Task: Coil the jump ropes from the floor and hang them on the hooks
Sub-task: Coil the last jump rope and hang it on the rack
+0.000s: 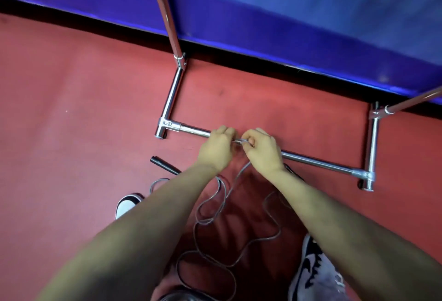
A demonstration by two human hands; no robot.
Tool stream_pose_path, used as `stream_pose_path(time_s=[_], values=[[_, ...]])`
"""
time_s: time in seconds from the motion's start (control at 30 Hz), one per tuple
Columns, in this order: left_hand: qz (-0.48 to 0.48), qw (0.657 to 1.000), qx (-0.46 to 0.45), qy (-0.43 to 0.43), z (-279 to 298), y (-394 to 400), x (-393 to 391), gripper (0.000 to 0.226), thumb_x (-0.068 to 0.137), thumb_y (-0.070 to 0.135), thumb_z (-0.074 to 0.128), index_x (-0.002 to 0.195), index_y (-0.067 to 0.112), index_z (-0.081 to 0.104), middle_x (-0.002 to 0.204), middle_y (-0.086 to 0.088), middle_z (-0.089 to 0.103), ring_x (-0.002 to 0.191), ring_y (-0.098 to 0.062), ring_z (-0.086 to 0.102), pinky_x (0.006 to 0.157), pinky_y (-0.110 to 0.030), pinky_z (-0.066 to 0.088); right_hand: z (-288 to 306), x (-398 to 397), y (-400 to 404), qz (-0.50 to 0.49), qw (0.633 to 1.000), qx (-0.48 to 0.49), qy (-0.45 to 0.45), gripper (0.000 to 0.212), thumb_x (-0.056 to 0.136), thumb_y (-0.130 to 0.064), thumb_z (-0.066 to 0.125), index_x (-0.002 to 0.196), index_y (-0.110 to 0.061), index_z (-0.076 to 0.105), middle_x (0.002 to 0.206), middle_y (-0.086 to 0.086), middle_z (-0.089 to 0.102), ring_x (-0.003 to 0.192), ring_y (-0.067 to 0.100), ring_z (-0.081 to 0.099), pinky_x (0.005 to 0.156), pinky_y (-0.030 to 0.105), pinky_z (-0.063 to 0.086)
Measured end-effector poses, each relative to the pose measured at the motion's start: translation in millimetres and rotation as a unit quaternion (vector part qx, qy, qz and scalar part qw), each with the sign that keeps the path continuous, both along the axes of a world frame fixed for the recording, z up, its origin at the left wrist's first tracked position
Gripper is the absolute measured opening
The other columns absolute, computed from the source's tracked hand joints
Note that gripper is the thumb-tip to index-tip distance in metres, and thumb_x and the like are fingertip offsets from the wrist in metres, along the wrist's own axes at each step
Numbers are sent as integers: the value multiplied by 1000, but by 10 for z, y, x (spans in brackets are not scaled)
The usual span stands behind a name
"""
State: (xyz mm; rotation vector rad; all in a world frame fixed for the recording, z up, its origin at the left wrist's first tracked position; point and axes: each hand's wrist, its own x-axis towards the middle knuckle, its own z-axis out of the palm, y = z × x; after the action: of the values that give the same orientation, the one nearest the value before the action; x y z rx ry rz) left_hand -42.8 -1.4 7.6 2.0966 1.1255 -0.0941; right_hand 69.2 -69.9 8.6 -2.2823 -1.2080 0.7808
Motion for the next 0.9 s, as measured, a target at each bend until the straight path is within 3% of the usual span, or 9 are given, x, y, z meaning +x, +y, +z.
stream_pose_path(time_s=[0.17,0.3,0.43,0.53,0.67,0.8,0.9], values=[[-26,996,52,-60,1010,160,10,9,92,8,51,99,5,55,98,-15,62,89,-34,56,73,-39,42,773,50,-6,-18,994,104,8,3,83,-15,63,83,-18,65,77,-7,49,70,18,51,67,39,47],[-18,985,85,-147,1985,186,-94,5,92,4,51,94,1,54,83,-15,62,76,-31,56,69,-36,39,1505,73,-25,-48,990,131,16,8,86,-13,62,81,-9,65,78,5,57,73,18,49,72,38,43],[13,974,88,-209,2999,77,-150,2,91,5,54,92,7,55,70,-1,57,64,-23,55,65,-29,44,2386,-38,-133,-83,973,192,102,9,87,-10,64,79,-12,62,71,3,56,60,7,46,62,19,38],[56,959,81,-266,3641,-104,-222,14,90,3,54,81,14,51,62,1,55,47,-7,56,49,-14,42,3030,-188,-254,-75,956,237,158,6,89,-8,62,83,-11,62,65,-7,54,51,-4,46,57,11,35],[98,929,53,-353,4356,-359,-319,27,91,-2,50,74,18,46,64,-3,53,37,1,54,47,-18,47,3775,-370,-500,1,947,225,229,8,91,-14,62,97,-12,57,76,-2,58,63,4,51,52,9,37],[115,889,62,-439,5128,-615,-371,24,93,-2,49,77,16,45,69,-2,50,37,0,54,48,-20,49,4316,-466,-703,66,962,220,146,27,84,-17,72,108,-13,62,87,-1,59,63,2,45,59,10,37],[111,870,111,-467,5644,-747,-465,21,93,2,50,78,17,46,71,-2,53,42,-1,55,54,-24,53,4722,-490,-824,89,960,249,92,19,88,-17,66,106,-15,64,86,-2,56,62,0,44,62,10,36]])
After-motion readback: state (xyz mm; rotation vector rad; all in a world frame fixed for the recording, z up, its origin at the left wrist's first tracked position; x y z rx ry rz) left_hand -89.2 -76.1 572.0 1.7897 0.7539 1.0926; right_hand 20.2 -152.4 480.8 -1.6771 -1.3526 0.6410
